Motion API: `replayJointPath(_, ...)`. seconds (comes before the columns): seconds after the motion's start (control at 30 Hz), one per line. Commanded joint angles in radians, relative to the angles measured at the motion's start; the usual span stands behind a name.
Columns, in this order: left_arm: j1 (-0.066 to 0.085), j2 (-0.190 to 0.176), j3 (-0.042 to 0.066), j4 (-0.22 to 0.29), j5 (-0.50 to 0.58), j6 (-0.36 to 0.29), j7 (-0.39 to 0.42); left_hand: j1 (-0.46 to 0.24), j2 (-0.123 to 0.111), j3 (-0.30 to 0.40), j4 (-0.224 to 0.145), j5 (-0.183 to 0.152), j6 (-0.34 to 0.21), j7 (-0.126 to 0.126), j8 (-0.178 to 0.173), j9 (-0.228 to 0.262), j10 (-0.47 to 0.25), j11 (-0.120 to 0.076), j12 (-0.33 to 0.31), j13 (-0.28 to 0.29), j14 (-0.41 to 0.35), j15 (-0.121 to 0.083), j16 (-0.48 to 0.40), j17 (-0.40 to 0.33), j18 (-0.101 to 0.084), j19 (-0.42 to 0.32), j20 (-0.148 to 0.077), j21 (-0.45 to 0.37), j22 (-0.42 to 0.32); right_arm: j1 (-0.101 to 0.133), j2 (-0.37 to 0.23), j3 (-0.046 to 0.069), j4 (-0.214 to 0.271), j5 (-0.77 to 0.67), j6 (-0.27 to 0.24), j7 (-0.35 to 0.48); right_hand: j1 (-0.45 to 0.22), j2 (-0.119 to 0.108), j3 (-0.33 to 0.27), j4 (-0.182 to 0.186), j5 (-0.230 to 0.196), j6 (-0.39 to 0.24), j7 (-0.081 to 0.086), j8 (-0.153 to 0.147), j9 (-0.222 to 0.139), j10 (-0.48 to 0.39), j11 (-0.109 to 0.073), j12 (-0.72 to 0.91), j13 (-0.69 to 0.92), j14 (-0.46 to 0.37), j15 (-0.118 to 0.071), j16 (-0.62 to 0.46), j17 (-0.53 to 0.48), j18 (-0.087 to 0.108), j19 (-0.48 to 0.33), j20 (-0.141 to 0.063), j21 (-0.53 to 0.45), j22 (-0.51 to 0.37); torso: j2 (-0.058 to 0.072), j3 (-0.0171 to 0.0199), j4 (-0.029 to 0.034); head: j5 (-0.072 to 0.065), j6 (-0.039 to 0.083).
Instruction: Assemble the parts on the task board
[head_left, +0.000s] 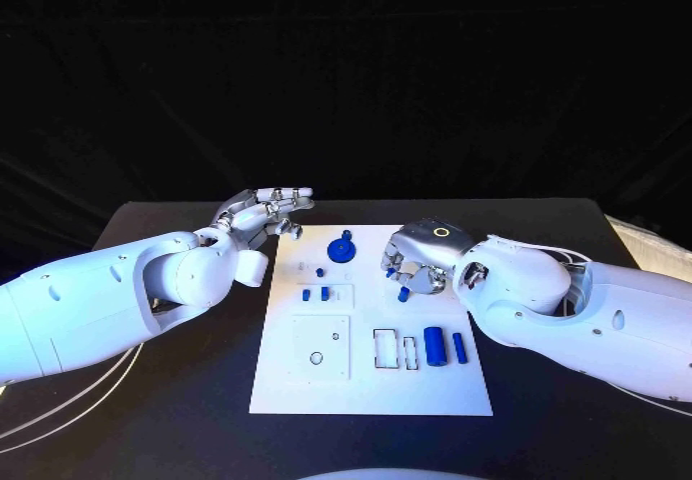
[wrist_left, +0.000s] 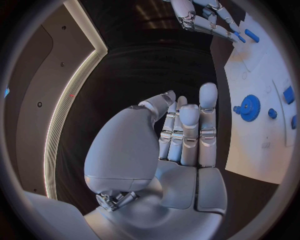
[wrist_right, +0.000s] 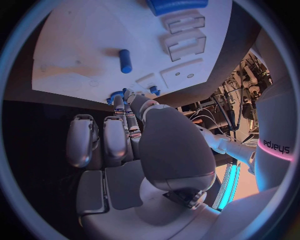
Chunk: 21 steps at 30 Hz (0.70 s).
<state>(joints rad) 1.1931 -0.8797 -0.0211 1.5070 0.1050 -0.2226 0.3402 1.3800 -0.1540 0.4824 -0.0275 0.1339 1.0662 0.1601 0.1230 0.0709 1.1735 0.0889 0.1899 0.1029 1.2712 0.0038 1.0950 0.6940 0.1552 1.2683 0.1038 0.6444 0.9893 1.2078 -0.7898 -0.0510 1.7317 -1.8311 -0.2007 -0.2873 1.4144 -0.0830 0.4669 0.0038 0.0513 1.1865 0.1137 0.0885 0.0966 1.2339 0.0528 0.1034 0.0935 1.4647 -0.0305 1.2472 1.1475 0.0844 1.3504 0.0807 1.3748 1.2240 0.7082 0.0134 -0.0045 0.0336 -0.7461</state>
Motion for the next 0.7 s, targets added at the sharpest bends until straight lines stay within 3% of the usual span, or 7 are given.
replayJointPath(0.03,-0.001,0.004,0.001,0.001,0.003,0.018,0.003,0.005,0.008,-0.006,-0.002,0.003,-0.001,0.006,0.005,-0.001,-0.009,0.001,0.007,0.001,-0.008,0.001,-0.006,-0.001,0.014,-0.005,-0.002,-0.004,-0.001,-0.004,0.021,0.000,0.019,0.032,-0.007,0.022,-0.001,0.007,0.009,-0.001,0.001,0.002,0.006,0.000,0.001,0.005,0.003,-0.006,-0.002,0.040,0.007,0.006,-0.001,-0.007,0.004,0.002,0.006,0.001,0.000,-0.0012,-0.0007,0.018,-0.006)
replayJointPath(0.23,-0.002,0.007,0.000,0.004,0.003,0.021,0.003,0.005,0.008,-0.006,-0.002,0.003,-0.001,0.006,0.005,-0.001,-0.009,0.001,0.007,0.001,-0.008,0.001,-0.006,-0.001,0.014,-0.005,-0.002,-0.004,-0.001,-0.030,0.065,-0.001,0.045,0.089,0.011,0.054,0.000,0.008,0.011,-0.003,0.002,0.000,0.008,-0.002,0.001,0.004,0.005,-0.009,-0.004,0.040,0.009,0.005,-0.003,-0.007,0.003,0.003,0.005,-0.002,0.002,-0.0021,0.0003,0.037,-0.012)
replayJointPath(0.4,-0.002,0.009,0.000,0.007,-0.015,0.024,0.003,0.005,0.008,-0.006,-0.002,0.003,-0.001,0.006,0.005,-0.001,-0.009,0.001,0.007,0.001,-0.008,0.001,-0.006,-0.001,0.014,-0.005,-0.002,-0.004,-0.001,-0.057,0.097,-0.003,0.031,0.112,0.022,0.071,0.001,0.009,0.013,-0.005,0.002,-0.001,0.010,-0.003,0.001,0.003,0.006,-0.010,-0.005,0.040,0.009,0.005,-0.003,-0.006,0.001,0.004,0.004,-0.004,0.001,-0.0021,-0.0005,0.047,-0.018)
replayJointPath(0.7,-0.002,0.010,0.001,0.017,-0.032,0.022,0.002,0.005,0.008,-0.007,-0.002,0.004,-0.002,0.007,0.005,-0.002,-0.011,0.002,0.008,0.002,-0.009,0.001,-0.006,-0.003,0.014,-0.006,-0.001,-0.006,-0.002,-0.092,0.133,-0.011,-0.013,0.100,0.031,0.091,0.002,0.010,0.015,-0.008,0.004,-0.003,0.011,-0.005,0.001,0.002,0.008,-0.013,-0.007,0.039,0.011,0.004,-0.005,-0.006,0.001,0.005,0.003,-0.005,0.001,-0.0024,0.0010,0.052,-0.027)
